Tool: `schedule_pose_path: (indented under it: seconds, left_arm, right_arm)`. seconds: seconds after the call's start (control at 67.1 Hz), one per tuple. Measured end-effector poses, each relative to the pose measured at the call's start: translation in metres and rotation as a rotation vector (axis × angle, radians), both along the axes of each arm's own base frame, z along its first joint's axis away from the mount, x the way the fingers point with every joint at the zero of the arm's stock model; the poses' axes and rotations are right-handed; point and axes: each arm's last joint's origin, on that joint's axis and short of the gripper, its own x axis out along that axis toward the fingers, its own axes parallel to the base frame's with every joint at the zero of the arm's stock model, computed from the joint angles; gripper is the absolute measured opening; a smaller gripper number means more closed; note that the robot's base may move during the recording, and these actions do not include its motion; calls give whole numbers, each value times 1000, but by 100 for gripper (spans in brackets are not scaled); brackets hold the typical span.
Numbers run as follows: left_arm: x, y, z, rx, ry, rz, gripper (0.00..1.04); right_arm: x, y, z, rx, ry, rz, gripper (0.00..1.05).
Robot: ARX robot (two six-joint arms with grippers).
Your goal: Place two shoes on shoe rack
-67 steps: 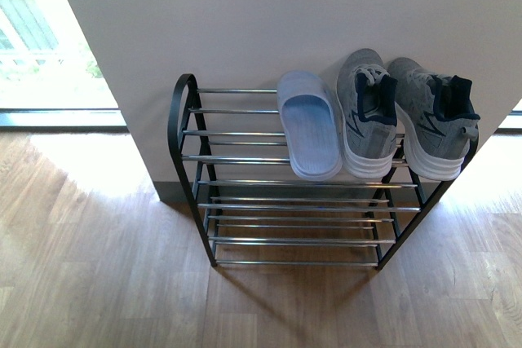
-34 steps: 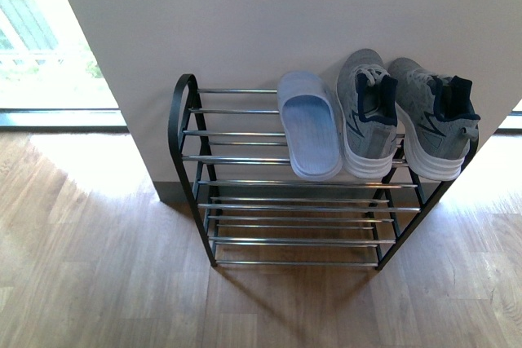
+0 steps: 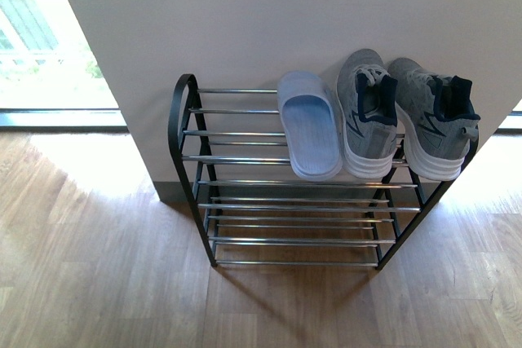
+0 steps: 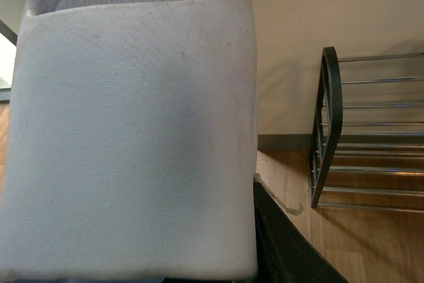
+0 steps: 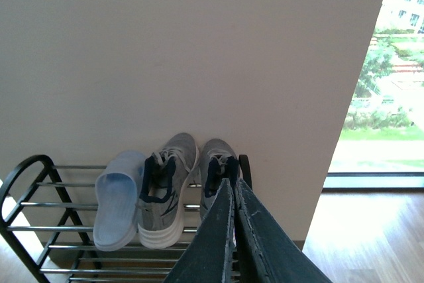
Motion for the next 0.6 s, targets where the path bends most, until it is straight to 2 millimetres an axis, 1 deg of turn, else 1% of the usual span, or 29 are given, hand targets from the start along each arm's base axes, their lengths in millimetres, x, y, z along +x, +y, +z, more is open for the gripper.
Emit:
schedule_pose_path:
  seconds: [0.075,0.149,0.209,0.462,0.507,0.522,0.552,0.566,0.596]
  left_arm:
    - [0,0,0,0,0,0,2]
    - [0,0,0,0,0,0,2]
    - [0,0,0,0,0,1,2]
    - [0,0,0,0,0,0,2]
    - [0,0,0,0,0,0,2]
    - [0,0,0,0,0,0,2]
    - [0,0,0,0,0,0,2]
    - [0,0,0,0,0,0,2]
    - [0,0,-1,-11,-2,40,2]
  right_arm:
    - [-1,0,0,0,1,0,2]
    - [-7,0,-5,0,35,1,2]
    - [-11,0,-3,0,10,0,2]
    - [-12,0,-3,0,6,0,2]
    - [-12,0,-3,0,6,0,5]
    - [-12,0,-3,0,6,0,9]
    - [-12,0,-3,0,6,0,12]
    - [-12,0,-3,0,6,0,18]
    - [-12,0,-3,0,6,0,25]
